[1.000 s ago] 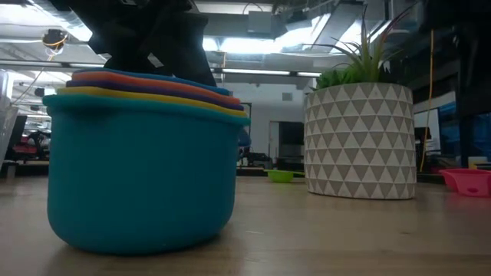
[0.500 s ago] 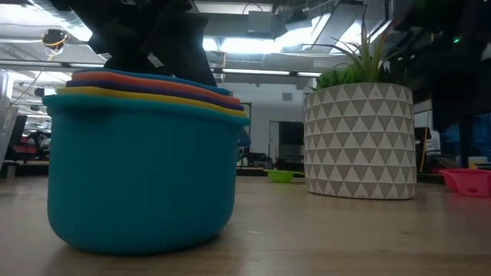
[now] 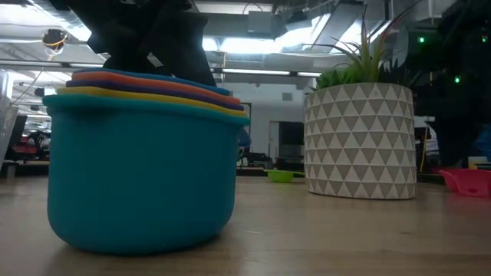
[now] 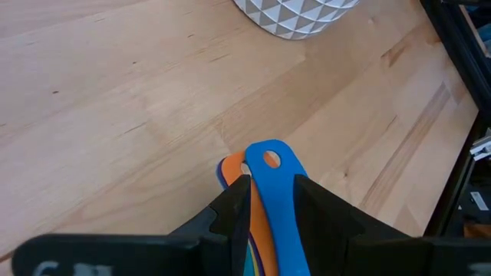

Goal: Nest measuring cups in basket
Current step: Stack the red measuring cup on top of the blue measuring cup

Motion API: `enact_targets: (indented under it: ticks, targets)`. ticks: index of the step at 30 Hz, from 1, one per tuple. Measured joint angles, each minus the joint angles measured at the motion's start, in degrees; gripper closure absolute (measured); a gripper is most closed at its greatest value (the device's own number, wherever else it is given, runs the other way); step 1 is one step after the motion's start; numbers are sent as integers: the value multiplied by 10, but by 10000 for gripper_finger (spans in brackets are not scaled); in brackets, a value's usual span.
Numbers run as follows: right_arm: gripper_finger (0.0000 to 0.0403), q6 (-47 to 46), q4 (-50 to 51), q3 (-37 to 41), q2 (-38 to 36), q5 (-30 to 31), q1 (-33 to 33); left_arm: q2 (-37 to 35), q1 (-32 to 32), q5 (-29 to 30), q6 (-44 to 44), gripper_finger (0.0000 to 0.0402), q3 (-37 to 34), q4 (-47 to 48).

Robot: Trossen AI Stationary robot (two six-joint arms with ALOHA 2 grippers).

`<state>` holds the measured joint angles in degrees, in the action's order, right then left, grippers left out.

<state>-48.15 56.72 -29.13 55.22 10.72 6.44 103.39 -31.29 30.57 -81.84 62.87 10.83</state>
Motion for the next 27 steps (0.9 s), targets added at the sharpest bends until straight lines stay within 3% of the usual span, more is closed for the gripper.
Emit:
enact_targets:
  ticks: [7,27]
  targets:
    - [275,-15,-60,31,0,-1,1,0,0,0,0,309,0,0]
    - [275,-27,-88,31,0,2,0,0,0,0,0,309,0,0]
